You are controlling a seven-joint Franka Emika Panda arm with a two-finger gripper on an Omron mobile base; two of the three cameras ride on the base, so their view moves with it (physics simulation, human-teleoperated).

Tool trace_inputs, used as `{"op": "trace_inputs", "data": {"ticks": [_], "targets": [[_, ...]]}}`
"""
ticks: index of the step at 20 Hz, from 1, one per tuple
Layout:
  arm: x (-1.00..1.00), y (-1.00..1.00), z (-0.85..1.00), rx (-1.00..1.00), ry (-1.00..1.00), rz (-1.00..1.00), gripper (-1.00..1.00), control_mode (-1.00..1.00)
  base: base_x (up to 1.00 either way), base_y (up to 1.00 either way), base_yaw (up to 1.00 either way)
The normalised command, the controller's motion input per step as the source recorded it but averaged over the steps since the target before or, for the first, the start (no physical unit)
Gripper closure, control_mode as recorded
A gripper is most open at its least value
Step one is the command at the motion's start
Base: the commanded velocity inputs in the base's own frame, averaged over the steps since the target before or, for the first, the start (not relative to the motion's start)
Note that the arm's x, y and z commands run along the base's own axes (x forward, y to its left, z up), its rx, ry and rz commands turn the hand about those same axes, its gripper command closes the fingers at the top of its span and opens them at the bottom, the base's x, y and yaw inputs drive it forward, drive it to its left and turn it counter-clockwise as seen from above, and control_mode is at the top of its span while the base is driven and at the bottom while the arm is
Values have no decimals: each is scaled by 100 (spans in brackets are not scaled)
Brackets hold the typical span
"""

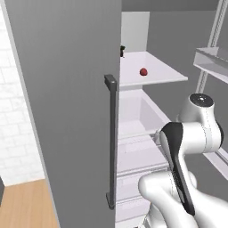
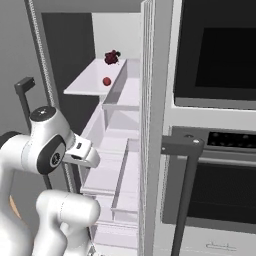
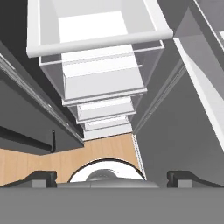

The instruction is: Take the strawberry from the fridge and place it on top of the pancake, located on the dining counter.

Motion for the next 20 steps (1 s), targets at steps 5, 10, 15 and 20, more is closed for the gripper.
{"op": "trace_inputs", "data": {"ticks": [5,10,15,20], "targets": [[0,0,0,0,0,0,-100,100,41,-15,7],[0,0,0,0,0,0,-100,100,9,-4,1],[0,0,0,0,0,0,-100,100,0,0,0],[0,0,0,0,0,0,-100,100,1,0,0]]}}
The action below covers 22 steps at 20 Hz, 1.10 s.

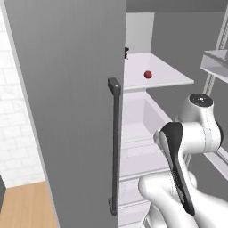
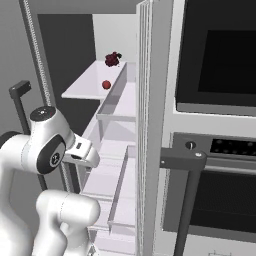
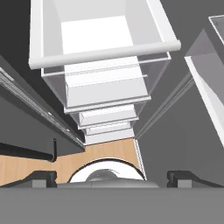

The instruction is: Take the strawberry from the fridge and place it on top of the pancake, located on the dining counter.

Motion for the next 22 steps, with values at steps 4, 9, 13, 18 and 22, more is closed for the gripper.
{"op": "trace_inputs", "data": {"ticks": [4,9,13,18,22], "targets": [[0,0,0,0,0,0,-100,100,0,-1,0],[8,-4,7,5,-19,4,-100,-100,0,-2,0],[25,0,35,6,-34,13,-100,-100,0,0,0],[24,3,45,0,-23,6,-100,-100,0,0,0],[25,6,45,-6,-5,2,-100,-100,0,0,0]]}}
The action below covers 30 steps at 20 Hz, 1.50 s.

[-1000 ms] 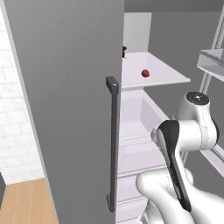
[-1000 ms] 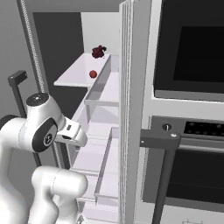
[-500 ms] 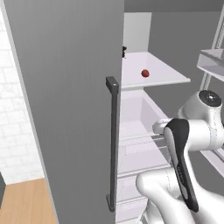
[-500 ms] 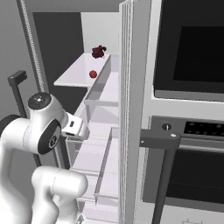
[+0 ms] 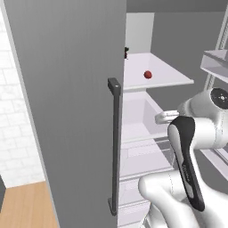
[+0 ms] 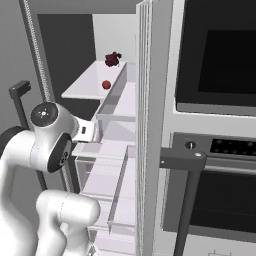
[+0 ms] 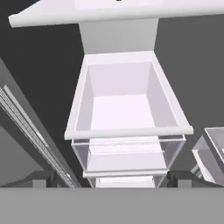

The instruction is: Take the strawberry from the fridge and place it on top of the pancake, located on the dining counter.

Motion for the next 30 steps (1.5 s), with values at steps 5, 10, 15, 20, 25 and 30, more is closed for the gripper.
{"op": "trace_inputs", "data": {"ticks": [5,10,15,20,25,30], "targets": [[20,0,26,-14,-1,0,-100,-100,0,0,0],[8,-1,47,-2,-1,6,-100,-100,0,0,0],[8,-1,52,0,-12,13,-100,-100,0,0,0],[28,0,46,0,-5,6,-100,-100,0,0,0],[63,0,15,0,0,3,-100,-100,0,0,0],[48,0,21,0,4,0,-100,-100,0,0,0]]}}
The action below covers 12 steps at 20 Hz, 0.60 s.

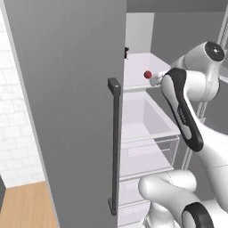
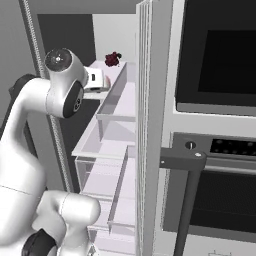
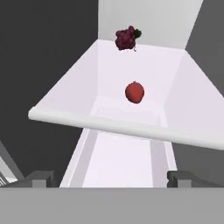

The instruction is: Take the strawberry from the fridge and place it on top of the pancake, located on the dining counter.

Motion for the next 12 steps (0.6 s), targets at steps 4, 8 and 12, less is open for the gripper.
{"op": "trace_inputs", "data": {"ticks": [4,8,12], "targets": [[60,-3,0,3,10,-1,-100,-100,0,0,0],[66,0,-9,0,-2,-1,-100,-100,0,0,0],[68,-20,0,0,1,0,-100,-100,0,0,0]]}}
